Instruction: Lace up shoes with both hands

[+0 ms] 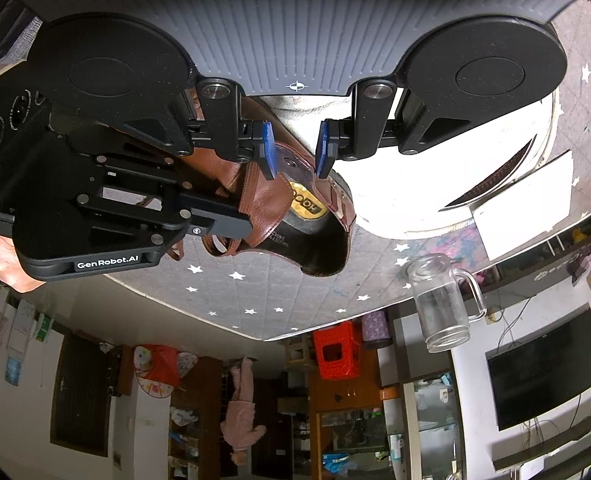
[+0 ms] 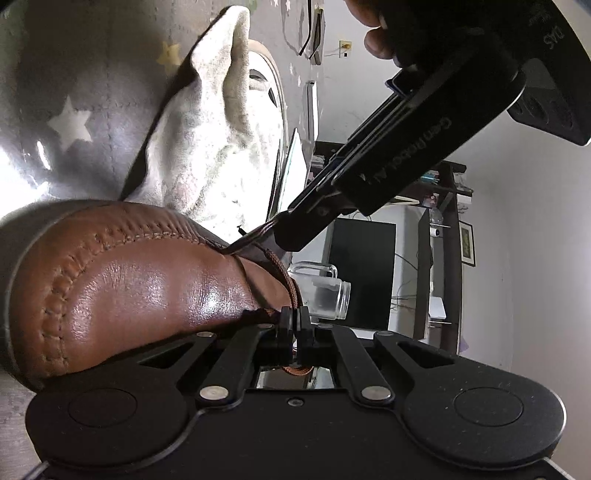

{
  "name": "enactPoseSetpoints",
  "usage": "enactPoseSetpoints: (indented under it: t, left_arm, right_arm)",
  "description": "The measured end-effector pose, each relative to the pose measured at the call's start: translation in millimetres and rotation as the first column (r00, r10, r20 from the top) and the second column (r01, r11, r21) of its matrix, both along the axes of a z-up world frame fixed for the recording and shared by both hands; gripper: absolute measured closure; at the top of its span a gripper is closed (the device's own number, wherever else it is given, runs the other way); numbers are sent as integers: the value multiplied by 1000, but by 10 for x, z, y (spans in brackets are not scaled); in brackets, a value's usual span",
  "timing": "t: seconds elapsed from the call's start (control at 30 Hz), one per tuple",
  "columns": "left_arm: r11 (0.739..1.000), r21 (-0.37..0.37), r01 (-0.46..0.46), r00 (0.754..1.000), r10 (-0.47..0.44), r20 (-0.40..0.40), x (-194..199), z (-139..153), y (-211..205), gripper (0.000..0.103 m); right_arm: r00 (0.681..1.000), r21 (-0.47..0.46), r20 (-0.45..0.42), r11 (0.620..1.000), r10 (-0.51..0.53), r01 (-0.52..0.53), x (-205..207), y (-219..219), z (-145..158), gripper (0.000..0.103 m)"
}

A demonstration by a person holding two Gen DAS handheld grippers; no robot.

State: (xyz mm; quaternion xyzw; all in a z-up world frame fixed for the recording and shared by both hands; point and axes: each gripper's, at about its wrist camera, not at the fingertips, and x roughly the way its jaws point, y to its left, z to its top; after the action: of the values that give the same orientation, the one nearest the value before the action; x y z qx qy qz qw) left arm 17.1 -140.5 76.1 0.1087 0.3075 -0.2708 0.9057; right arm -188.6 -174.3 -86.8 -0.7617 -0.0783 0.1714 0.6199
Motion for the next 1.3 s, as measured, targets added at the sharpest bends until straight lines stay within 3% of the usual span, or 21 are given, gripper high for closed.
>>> enactPoseSetpoints:
  t: [0.4, 0.77, 0.9, 1.03, 1.3]
  left_arm:
    - [1000, 11, -3, 1000, 3, 6, -3, -19, -75, 79]
    - [999, 7, 36, 999, -36, 30, -134, 60, -145, 77]
    - [997, 61, 40, 999, -42, 35, -177, 24, -172, 77]
    - [997, 60, 40, 999, -41, 23, -218, -5, -103, 77]
    - [986, 128, 104, 994, -108, 24, -318, -97, -170, 77]
  right_arm:
    - [996, 46, -86, 999, -11, 15, -57, 0, 96, 101]
    - [972, 137, -232, 989, -30, 63, -72, 7, 249, 101]
    - [959, 164, -281, 983, -36, 85, -64, 1, 305, 101]
    - [946, 204, -321, 973, -40, 110, -48, -17, 372, 102]
    - [910, 307, -414, 939, -13, 153, -55, -139, 531, 102]
